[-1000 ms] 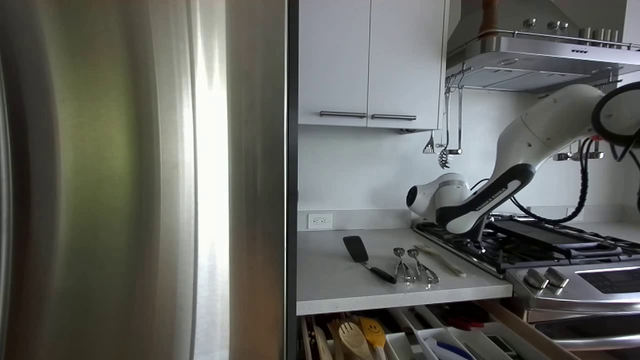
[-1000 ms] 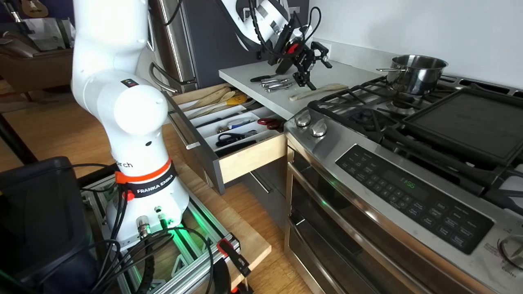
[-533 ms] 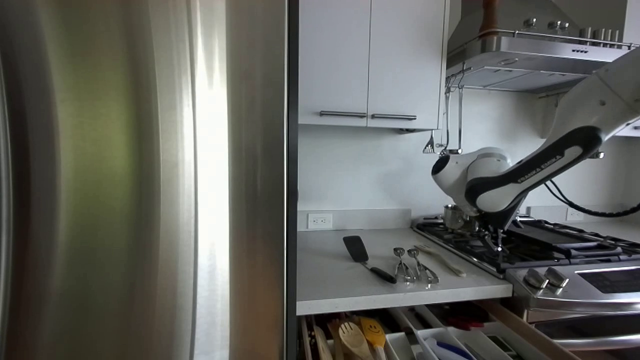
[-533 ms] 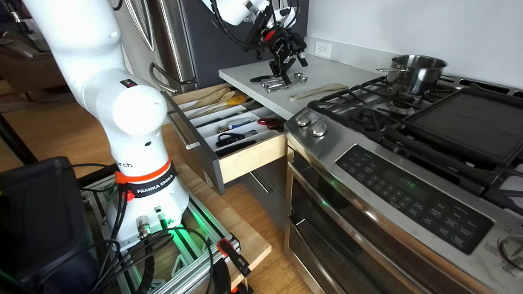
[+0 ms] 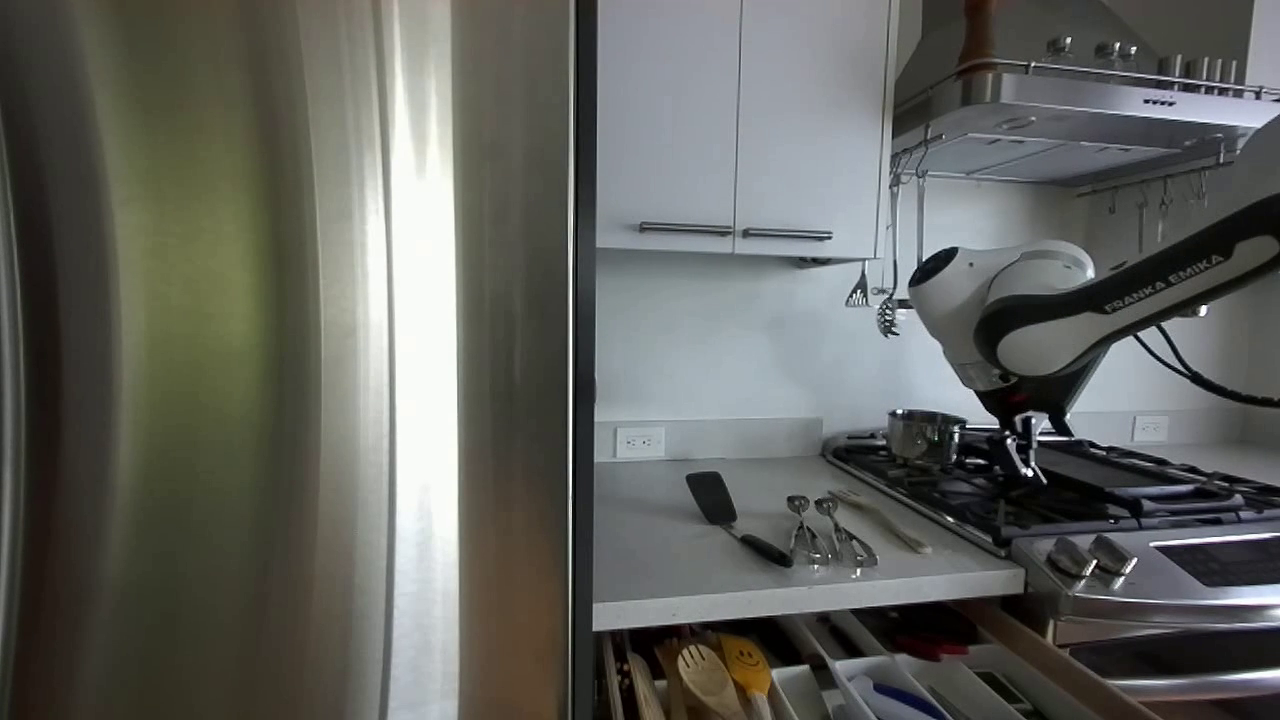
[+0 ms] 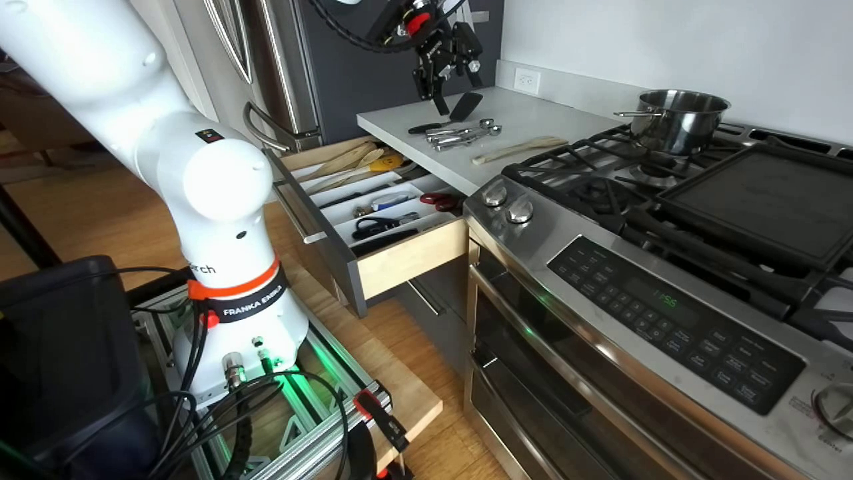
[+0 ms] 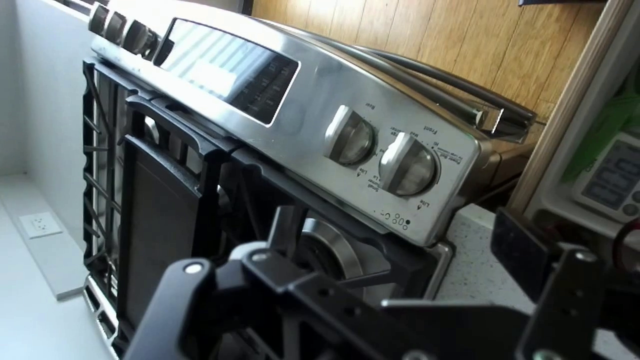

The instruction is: Pick up the silver pot and put it on the top left cooker on the stove hob

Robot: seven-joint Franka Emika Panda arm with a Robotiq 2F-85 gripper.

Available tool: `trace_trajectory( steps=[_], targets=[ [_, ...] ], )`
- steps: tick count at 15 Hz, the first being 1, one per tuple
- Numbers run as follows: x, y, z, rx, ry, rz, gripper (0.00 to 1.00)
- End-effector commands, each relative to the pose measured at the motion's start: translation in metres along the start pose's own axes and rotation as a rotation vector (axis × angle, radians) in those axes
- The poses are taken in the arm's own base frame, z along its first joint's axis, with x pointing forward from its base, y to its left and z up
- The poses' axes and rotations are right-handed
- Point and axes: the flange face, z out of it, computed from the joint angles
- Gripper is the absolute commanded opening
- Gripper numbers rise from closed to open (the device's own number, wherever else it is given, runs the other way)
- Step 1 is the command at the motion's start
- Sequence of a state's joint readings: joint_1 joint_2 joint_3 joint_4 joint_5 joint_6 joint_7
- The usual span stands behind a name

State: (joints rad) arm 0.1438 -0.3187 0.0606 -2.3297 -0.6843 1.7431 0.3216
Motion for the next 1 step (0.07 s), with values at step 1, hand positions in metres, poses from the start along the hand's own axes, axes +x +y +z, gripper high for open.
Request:
trace_trajectory(
  steps=[1],
  targets=[
    [0.0002,-0.0012,0.0010,0.000,-0.003,-0.003,1.00]
  ],
)
